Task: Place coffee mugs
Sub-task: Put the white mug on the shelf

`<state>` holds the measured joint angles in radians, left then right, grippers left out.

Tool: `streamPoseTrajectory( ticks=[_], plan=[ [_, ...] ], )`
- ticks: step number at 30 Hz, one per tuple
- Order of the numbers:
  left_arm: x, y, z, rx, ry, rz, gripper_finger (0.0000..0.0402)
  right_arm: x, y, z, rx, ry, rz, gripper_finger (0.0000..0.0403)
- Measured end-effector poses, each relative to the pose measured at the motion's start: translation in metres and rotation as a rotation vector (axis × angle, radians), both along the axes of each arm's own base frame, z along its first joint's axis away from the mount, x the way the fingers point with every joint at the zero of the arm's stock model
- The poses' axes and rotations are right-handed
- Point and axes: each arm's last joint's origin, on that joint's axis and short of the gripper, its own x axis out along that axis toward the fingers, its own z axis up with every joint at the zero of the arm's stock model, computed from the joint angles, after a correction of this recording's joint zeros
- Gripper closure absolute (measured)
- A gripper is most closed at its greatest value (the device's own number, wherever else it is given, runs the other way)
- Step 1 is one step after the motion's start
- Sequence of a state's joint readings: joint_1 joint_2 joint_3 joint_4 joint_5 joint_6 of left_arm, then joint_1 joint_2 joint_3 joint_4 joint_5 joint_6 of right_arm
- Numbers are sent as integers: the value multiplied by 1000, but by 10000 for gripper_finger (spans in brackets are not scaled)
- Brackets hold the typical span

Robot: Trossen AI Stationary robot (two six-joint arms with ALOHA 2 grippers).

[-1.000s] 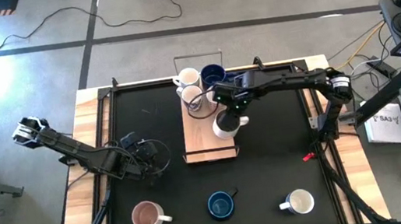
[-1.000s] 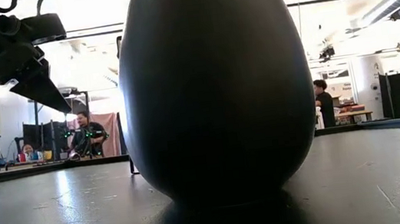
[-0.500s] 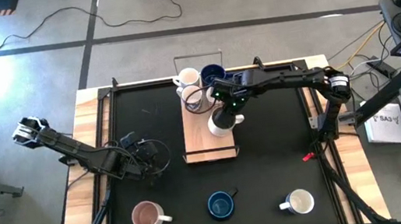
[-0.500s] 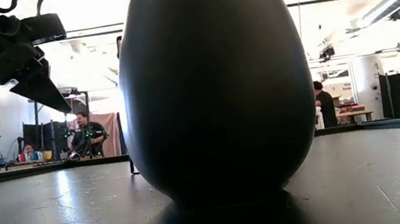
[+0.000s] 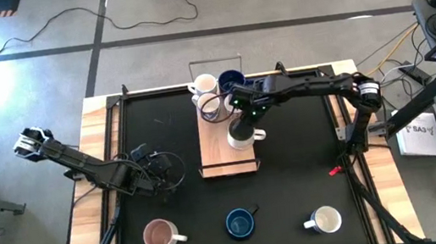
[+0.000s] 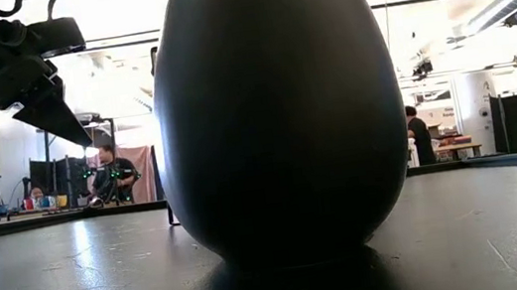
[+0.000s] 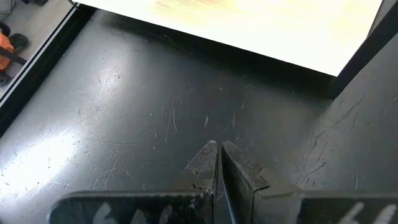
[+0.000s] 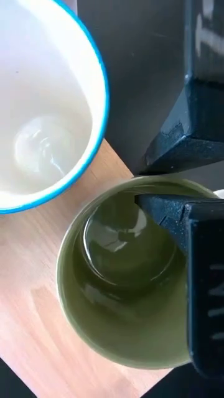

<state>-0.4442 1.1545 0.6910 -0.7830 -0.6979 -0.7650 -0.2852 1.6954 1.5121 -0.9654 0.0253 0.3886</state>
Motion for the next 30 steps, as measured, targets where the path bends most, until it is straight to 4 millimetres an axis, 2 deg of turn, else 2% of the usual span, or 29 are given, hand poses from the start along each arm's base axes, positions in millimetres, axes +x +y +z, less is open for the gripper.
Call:
streamPoseTrajectory(
  ticks=[8,12,16,20,30],
  plan=[
    [0,0,0,0,0,0,398,-13,4,24,-10,-48,-4,354],
    [0,0,0,-1,-1,2,398,-18,14,33,20,-73,-9,356],
    [0,0,0,-1,-1,2,398,-16,33,34,104,-79,49,359],
    [0,0,0,-1,-1,2,398,-12,51,33,114,-73,110,360],
    [0,0,0,-2,-3,2,398,-13,62,24,125,-11,145,360]
  ],
)
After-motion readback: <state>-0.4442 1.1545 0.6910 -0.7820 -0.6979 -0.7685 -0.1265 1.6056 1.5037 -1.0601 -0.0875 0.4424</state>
